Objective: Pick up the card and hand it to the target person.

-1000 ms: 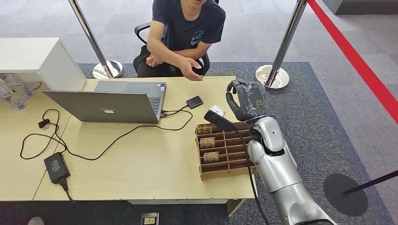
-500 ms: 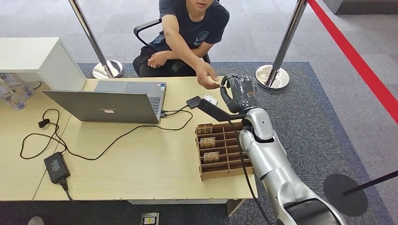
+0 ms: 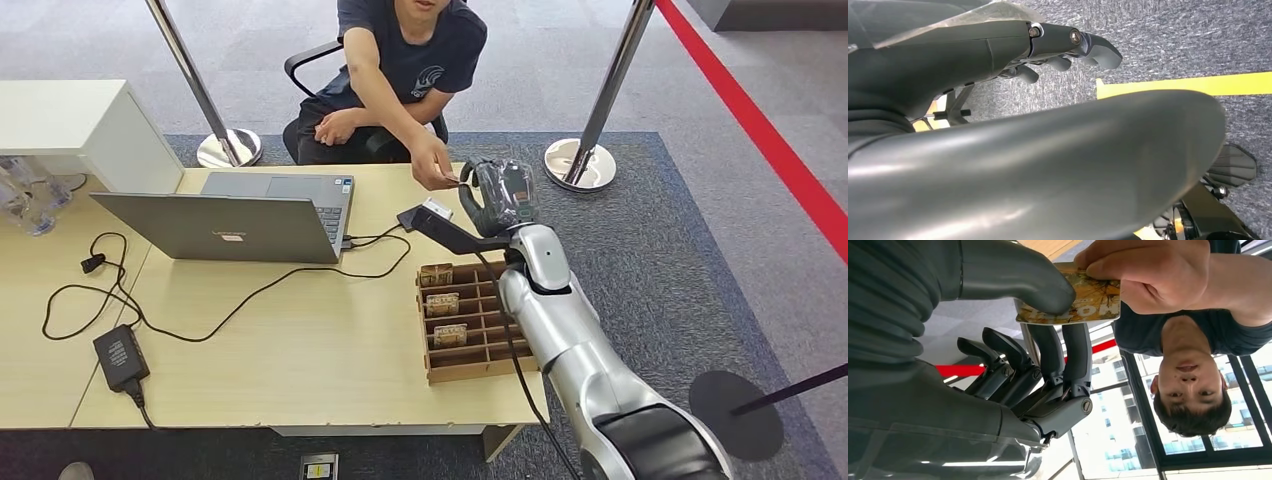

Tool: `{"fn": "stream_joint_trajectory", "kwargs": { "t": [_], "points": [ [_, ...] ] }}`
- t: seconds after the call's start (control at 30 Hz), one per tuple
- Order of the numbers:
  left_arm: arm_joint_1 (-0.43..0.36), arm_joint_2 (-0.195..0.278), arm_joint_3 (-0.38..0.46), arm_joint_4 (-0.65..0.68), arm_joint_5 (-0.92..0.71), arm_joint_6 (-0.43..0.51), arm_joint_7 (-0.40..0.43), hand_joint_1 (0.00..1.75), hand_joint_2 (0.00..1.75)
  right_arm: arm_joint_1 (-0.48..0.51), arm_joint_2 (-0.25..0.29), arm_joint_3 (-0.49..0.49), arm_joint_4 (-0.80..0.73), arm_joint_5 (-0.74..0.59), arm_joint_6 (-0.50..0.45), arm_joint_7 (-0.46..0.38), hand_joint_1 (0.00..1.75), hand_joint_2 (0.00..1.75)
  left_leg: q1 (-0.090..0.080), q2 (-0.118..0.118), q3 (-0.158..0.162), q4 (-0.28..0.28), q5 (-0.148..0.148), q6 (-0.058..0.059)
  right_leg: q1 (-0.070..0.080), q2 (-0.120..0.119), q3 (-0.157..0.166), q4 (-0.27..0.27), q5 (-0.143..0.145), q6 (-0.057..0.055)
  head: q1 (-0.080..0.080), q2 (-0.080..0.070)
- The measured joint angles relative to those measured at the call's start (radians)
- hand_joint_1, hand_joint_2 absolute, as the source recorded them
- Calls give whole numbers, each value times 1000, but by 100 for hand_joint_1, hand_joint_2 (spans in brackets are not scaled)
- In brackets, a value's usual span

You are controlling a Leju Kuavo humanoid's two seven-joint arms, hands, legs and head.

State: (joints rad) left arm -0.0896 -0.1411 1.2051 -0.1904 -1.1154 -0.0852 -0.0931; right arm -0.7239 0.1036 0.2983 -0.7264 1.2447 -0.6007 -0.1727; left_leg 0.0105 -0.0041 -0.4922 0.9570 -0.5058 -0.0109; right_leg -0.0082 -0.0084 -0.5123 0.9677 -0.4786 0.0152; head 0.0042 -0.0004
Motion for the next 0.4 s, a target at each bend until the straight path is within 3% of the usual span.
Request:
{"fn": "stream_joint_trajectory", "kwargs": {
  "t": [0.1,0.17,0.3,0.4],
  "points": [
    [1,0,0,0,2,2,0,0,0,-7,5,0,16,-16,-1,-8,0,175,0,0,0,0,0,0,0,0,0,0,0,0,0,0],
    [1,0,0,0,2,2,0,0,0,-9,9,0,23,-29,4,-10,0,175,0,0,0,0,0,0,0,0,0,0,0,0,0,0],
    [2,0,1,0,3,2,0,0,0,-9,12,0,30,-46,12,-12,0,0,0,0,0,0,0,0,0,0,0,0,0,0,0,0],
    [2,0,1,0,2,2,-1,0,0,-8,11,0,29,-51,15,-15,0,0,0,0,0,0,0,0,0,0,0,0,0,0,0,0]
  ]
}}
